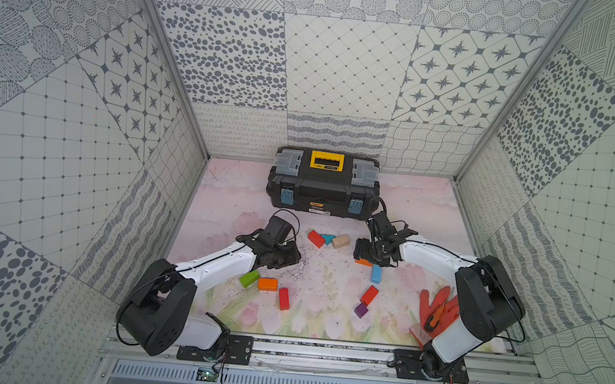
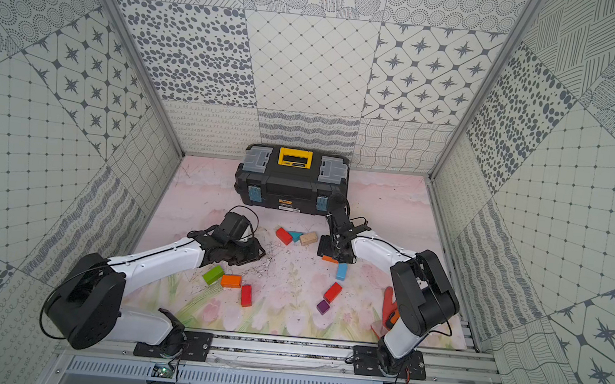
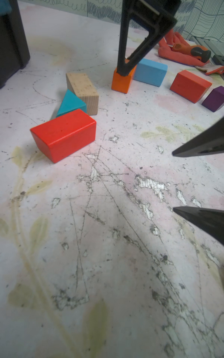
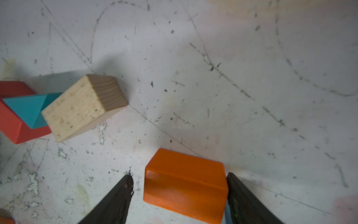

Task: Assemble a heart with building blocks
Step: Move the building block to the center of the board, then assemble the building block at the center of the board.

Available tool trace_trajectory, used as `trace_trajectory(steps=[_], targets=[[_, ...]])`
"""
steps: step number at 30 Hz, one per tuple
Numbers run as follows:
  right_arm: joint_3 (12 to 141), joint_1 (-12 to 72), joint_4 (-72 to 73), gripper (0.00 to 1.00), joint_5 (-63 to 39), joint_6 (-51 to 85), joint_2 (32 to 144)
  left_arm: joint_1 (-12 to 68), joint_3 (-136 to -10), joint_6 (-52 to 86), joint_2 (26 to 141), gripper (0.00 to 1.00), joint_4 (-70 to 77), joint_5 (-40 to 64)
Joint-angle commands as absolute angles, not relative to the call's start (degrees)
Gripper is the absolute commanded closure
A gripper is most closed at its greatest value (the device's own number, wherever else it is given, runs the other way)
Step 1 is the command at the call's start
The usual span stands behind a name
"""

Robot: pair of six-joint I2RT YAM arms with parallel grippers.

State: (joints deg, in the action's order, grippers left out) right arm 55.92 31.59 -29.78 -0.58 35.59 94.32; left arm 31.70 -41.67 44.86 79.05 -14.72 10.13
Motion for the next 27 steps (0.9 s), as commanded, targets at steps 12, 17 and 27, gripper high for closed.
trace_trajectory(steps=[12, 17, 27], targets=[[60.71, 37.01, -37.55, 0.29, 4.60, 34.86, 92.73, 31.07, -41.01, 43.24, 78.90, 0.58, -15.74, 9.32], [65.18, 36.34, -39.14, 0.23, 6.35, 27.66, 96.82, 30.98, -40.77, 43.12, 79.44, 0.58, -15.40, 9.56], [67.30, 36.49, -38.87, 0.33, 0.81, 23.29, 102.49, 30.94, -41.44, 43.44, 79.87, 0.58, -15.73, 9.72]])
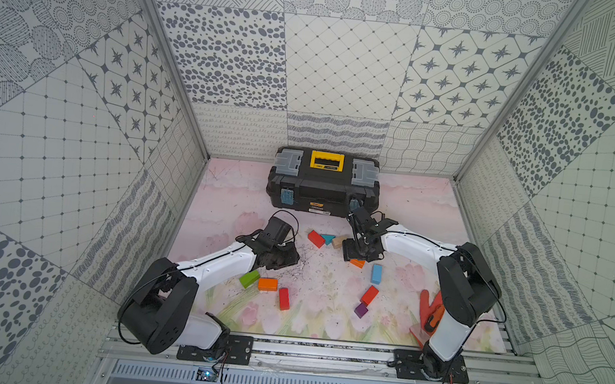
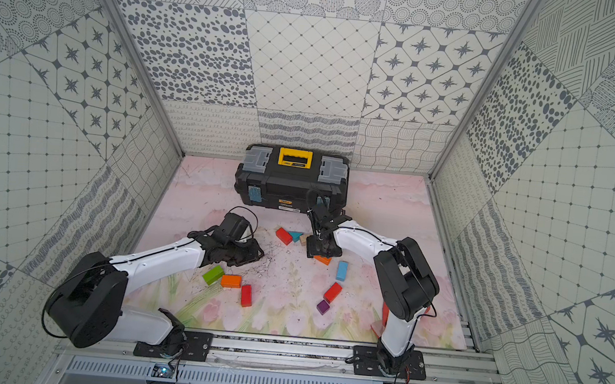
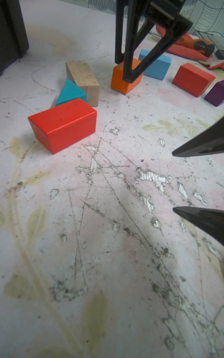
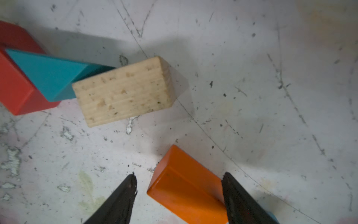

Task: Assemble a heart with building blocks
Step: Assemble the building block at the center of the board.

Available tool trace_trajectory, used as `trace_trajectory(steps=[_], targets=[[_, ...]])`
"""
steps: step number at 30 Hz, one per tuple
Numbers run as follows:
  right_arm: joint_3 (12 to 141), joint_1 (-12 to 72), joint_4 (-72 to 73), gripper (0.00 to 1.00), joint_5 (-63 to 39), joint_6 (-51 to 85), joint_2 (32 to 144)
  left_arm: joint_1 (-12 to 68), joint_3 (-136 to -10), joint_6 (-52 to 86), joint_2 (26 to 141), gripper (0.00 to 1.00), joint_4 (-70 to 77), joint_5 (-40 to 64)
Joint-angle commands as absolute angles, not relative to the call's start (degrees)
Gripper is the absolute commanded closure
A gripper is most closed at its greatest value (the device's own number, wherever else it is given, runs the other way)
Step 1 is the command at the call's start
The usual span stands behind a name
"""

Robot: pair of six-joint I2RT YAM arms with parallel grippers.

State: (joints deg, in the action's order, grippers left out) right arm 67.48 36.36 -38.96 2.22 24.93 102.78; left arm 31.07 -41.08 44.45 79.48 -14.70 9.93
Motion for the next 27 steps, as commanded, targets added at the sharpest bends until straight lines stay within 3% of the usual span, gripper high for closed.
trace_trajectory(steps=[1, 6, 11, 13, 16, 21, 23, 27], targets=[[67.07, 36.49, -38.85, 0.37, 0.74, 23.29, 102.35, 30.90, -41.70, 43.36, 80.05, 0.58, -15.88, 9.73], [66.02, 36.83, -38.46, 0.58, 0.35, 23.58, 101.71, 30.91, -42.45, 43.59, 80.83, 0.59, -15.44, 10.13], [66.01, 37.15, -38.32, 0.63, 1.07, 23.55, 102.69, 30.90, -42.28, 43.78, 81.03, 0.60, -14.94, 10.24], [66.34, 37.57, -38.50, 0.56, 1.53, 23.55, 103.03, 30.86, -42.02, 43.77, 80.87, 0.60, -14.91, 10.14], [66.49, 38.92, -39.86, 0.32, 3.44, 23.97, 102.48, 30.92, -41.57, 43.71, 80.60, 0.60, -14.86, 9.94], [63.69, 40.25, -40.38, 0.29, 4.25, 26.14, 98.89, 30.92, -41.77, 43.44, 80.51, 0.60, -15.02, 9.93], [62.36, 40.40, -39.84, 0.37, 3.96, 26.78, 98.03, 30.92, -41.90, 43.34, 80.59, 0.60, -14.94, 9.85], [62.46, 40.47, -40.35, 0.67, 4.88, 26.11, 97.80, 31.00, -41.96, 43.25, 81.20, 0.62, -14.76, 9.78]])
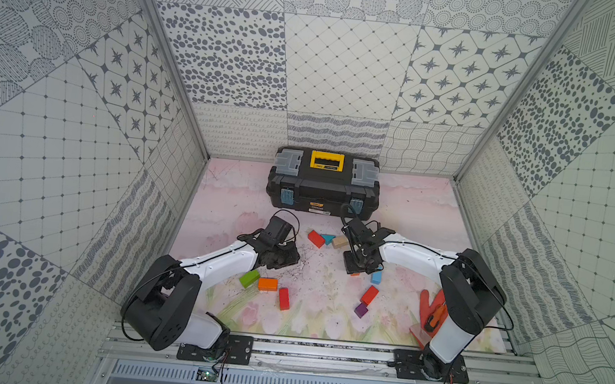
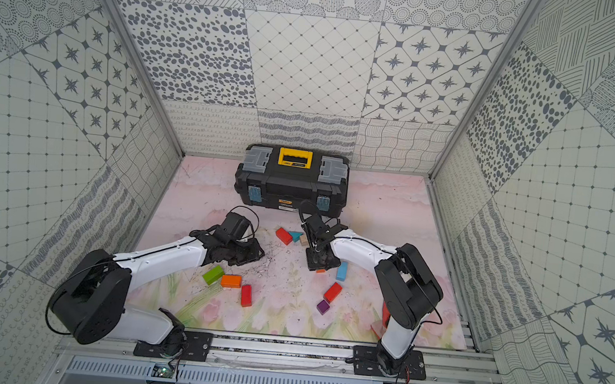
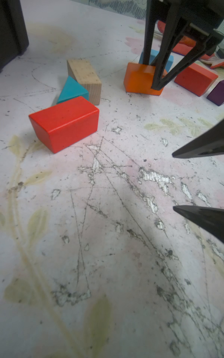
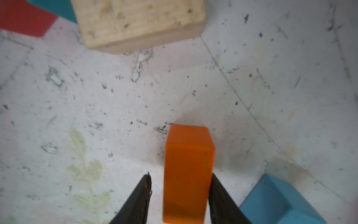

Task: Assemble a heart with building blocks
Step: Assemble the building block at the center of the board.

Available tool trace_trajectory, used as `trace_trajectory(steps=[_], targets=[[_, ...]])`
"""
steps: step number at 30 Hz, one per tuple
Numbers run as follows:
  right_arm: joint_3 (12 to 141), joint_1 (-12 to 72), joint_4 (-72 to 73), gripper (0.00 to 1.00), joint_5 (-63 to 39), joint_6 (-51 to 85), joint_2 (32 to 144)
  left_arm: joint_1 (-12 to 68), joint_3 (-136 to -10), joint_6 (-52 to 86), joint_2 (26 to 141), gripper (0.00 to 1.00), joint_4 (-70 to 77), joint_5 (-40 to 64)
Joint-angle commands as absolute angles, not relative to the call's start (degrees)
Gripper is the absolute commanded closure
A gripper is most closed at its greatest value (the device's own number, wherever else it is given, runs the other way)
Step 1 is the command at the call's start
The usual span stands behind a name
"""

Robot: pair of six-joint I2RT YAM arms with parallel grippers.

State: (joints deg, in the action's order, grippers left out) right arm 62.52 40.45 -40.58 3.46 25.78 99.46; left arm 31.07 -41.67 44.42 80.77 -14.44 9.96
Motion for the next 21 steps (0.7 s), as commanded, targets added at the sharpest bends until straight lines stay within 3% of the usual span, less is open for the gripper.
trace_trajectory(steps=[1, 10, 12, 15, 17, 21], targets=[[62.60, 40.51, -40.07, 0.70, 4.91, 25.70, 97.61, 30.92, -41.99, 43.32, 81.21, 0.63, -14.76, 9.77], [70.33, 40.48, -40.50, 0.75, 2.96, 21.27, 103.95, 30.85, -41.16, 43.70, 79.24, 0.64, -15.09, 8.62], [69.59, 40.45, -39.46, 0.65, 3.20, 21.91, 104.04, 30.96, -40.72, 43.69, 78.75, 0.64, -15.20, 8.34], [68.86, 40.44, -40.26, 0.35, 5.02, 23.38, 103.70, 30.94, -40.34, 43.68, 78.52, 0.63, -15.21, 8.26], [67.57, 40.52, -40.43, 0.30, 5.58, 25.17, 102.55, 30.93, -40.34, 43.60, 78.88, 0.63, -15.21, 8.35], [64.54, 41.29, -40.20, 0.29, 6.06, 29.93, 100.34, 30.94, -40.43, 43.86, 79.23, 0.64, -14.48, 8.75]])
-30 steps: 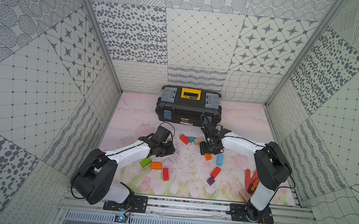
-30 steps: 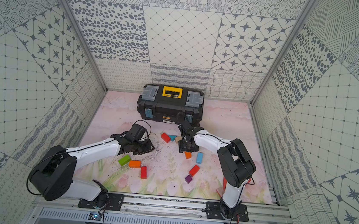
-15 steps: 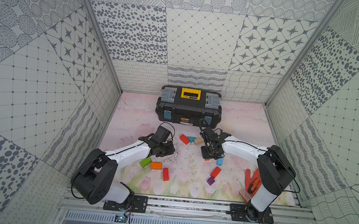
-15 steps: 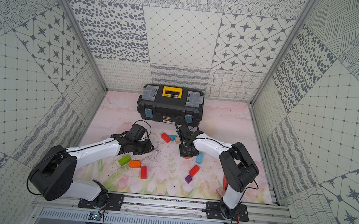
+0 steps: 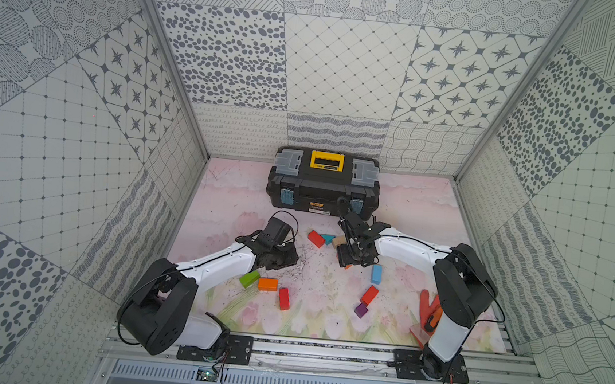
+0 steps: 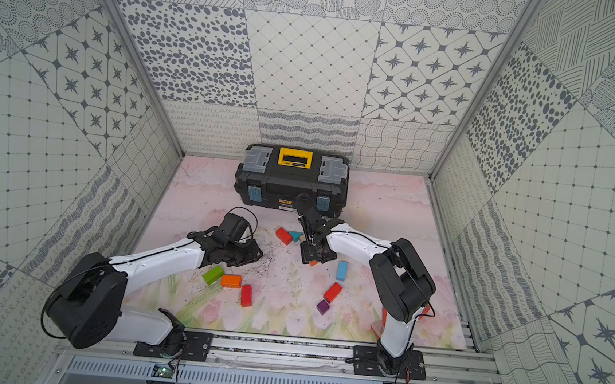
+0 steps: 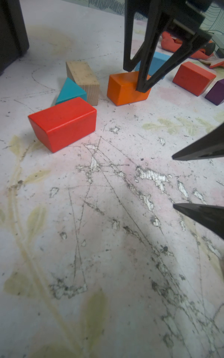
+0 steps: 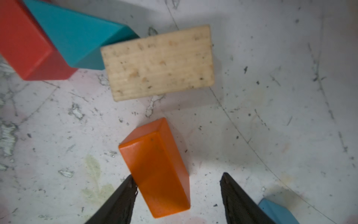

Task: Assemble a heart with building blocks
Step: Assemble the building block at the center of the board.

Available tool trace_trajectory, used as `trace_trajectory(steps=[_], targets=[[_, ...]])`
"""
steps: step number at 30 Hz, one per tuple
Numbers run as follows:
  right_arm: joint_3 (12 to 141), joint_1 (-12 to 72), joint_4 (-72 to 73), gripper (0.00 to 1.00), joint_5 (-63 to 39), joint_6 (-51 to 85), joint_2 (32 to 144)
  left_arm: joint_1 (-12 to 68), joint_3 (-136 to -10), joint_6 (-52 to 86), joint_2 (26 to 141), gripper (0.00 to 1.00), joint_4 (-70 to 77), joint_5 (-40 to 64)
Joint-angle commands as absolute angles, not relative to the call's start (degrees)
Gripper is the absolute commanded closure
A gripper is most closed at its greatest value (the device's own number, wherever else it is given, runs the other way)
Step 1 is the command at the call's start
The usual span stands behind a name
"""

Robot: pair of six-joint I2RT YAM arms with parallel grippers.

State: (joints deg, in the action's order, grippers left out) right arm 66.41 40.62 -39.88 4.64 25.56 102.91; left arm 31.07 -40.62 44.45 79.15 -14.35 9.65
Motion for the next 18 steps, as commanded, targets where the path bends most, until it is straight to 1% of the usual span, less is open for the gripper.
trace_trajectory(steps=[1, 6, 9, 12, 18], targets=[[63.99, 41.67, -39.94, 0.29, 5.61, 30.90, 100.04, 30.89, -40.49, 43.97, 79.27, 0.64, -14.37, 8.75], [64.13, 44.93, -37.76, 0.31, 3.96, 33.42, 100.02, 30.88, -40.69, 43.53, 79.45, 0.64, -14.44, 8.44], [66.13, 45.55, -38.91, 0.32, 5.70, 34.69, 101.69, 30.85, -40.85, 43.23, 79.61, 0.64, -14.67, 8.39], [68.02, 45.10, -42.03, 0.36, 9.54, 36.86, 103.51, 30.84, -40.96, 42.94, 79.54, 0.64, -14.93, 8.39], [69.52, 44.49, -43.86, 0.44, 9.93, 38.01, 105.60, 30.65, -40.73, 42.52, 79.23, 0.64, -15.38, 8.11]])
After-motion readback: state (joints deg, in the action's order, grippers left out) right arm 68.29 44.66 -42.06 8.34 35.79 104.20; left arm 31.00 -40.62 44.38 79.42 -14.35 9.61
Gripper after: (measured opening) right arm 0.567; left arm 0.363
